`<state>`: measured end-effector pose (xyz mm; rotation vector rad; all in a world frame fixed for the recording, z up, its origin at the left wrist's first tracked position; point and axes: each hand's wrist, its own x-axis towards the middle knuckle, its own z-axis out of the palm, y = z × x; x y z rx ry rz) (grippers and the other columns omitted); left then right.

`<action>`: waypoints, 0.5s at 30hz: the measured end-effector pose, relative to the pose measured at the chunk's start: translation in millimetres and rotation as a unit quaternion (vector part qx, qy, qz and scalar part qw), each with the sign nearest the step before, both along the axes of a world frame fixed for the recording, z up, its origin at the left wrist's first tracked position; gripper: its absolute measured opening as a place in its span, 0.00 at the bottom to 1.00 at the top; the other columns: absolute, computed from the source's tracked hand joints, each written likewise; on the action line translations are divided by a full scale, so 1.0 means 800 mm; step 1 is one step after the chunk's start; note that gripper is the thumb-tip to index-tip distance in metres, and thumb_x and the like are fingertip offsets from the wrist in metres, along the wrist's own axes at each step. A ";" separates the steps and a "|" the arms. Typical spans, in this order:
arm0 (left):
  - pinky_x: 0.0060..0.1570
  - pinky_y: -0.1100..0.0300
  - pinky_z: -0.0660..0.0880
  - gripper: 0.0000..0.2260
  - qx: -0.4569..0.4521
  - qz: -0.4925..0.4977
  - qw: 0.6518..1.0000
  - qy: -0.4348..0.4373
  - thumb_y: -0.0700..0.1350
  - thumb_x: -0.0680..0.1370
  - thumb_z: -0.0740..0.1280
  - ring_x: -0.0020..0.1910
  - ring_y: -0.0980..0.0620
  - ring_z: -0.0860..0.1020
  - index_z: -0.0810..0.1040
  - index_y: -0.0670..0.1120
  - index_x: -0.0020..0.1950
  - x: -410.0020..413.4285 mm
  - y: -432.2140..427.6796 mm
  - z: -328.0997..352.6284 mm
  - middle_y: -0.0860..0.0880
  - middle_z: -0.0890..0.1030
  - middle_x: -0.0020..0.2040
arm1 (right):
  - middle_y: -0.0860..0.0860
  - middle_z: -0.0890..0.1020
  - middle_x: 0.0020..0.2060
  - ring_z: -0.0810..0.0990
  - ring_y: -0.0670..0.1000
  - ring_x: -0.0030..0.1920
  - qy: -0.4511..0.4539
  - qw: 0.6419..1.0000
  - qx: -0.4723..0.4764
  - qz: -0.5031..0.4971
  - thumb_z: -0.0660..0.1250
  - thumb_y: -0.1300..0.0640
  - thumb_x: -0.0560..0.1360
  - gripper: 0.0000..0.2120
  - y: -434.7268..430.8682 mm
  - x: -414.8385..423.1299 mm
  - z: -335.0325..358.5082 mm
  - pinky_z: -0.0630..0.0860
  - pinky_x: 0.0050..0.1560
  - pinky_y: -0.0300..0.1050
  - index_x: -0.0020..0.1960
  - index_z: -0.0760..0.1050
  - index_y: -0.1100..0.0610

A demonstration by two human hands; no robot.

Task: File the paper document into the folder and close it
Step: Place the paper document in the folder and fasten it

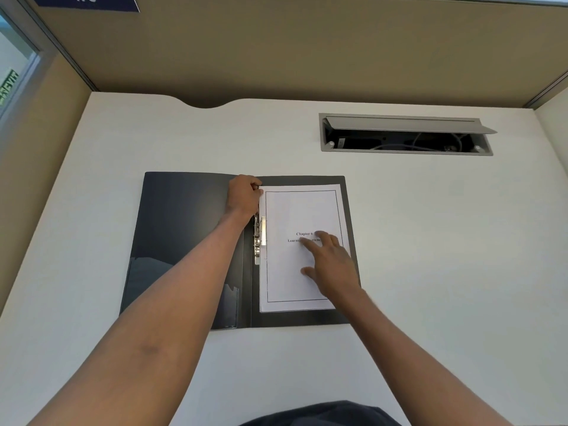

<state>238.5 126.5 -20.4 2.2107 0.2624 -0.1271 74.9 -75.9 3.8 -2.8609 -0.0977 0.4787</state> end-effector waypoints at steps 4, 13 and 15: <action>0.55 0.48 0.83 0.10 0.002 -0.002 1.000 0.003 0.32 0.78 0.70 0.51 0.41 0.84 0.84 0.36 0.59 -0.002 0.000 0.004 0.39 0.84 0.54 | 0.52 0.65 0.76 0.67 0.55 0.75 -0.004 1.000 -0.014 0.004 0.72 0.48 0.76 0.32 0.002 0.000 -0.005 0.72 0.68 0.49 0.77 0.66 0.46; 0.30 0.65 0.74 0.07 0.049 0.025 0.998 0.042 0.41 0.78 0.70 0.32 0.52 0.78 0.83 0.37 0.47 -0.012 0.008 0.013 0.45 0.82 0.41 | 0.53 0.66 0.76 0.65 0.56 0.76 -0.018 0.999 -0.033 0.013 0.71 0.47 0.77 0.32 0.004 -0.003 -0.007 0.70 0.70 0.51 0.78 0.66 0.46; 0.37 0.60 0.77 0.10 0.077 0.025 0.993 0.087 0.44 0.77 0.70 0.36 0.47 0.79 0.82 0.36 0.44 -0.017 0.011 0.015 0.45 0.83 0.39 | 0.53 0.66 0.76 0.65 0.56 0.76 -0.020 0.999 -0.033 0.012 0.71 0.47 0.77 0.32 0.005 -0.003 -0.007 0.71 0.70 0.51 0.78 0.66 0.46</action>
